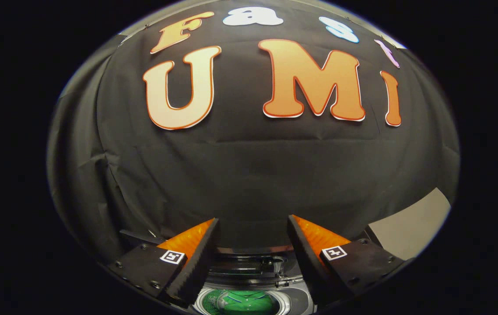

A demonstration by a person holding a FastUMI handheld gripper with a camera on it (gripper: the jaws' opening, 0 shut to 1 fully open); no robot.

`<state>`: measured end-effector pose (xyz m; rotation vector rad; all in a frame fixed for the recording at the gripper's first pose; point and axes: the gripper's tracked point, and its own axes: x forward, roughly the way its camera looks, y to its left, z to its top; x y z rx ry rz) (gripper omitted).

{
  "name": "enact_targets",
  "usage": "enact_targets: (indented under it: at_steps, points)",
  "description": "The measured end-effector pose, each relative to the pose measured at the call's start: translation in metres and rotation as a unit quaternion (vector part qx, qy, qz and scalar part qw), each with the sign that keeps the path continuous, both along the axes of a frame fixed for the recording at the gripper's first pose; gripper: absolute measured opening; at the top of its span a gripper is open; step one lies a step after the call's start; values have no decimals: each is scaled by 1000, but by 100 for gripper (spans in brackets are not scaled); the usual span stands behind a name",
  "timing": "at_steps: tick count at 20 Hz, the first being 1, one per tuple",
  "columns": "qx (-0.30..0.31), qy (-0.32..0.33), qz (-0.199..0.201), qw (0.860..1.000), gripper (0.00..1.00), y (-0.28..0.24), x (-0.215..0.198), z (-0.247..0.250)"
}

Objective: Put the clothes into the washing machine and then close the washing machine lid.

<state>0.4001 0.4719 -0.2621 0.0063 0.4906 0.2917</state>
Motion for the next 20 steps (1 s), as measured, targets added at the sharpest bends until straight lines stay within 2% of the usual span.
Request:
enact_targets:
  at_steps: [6,8,9,10,20]
  points:
    - [-19,6,-20,1000,98,-6,30,-27]
    - [-26,23,-14,999,98,-8,30,-43]
    - [-9,-3,-20,1000,99,-6,35,-40]
    - [-19,6,-10,1000,99,-8,30,-43]
    - [3,-39,-15,999,100,-24,-11,-27]
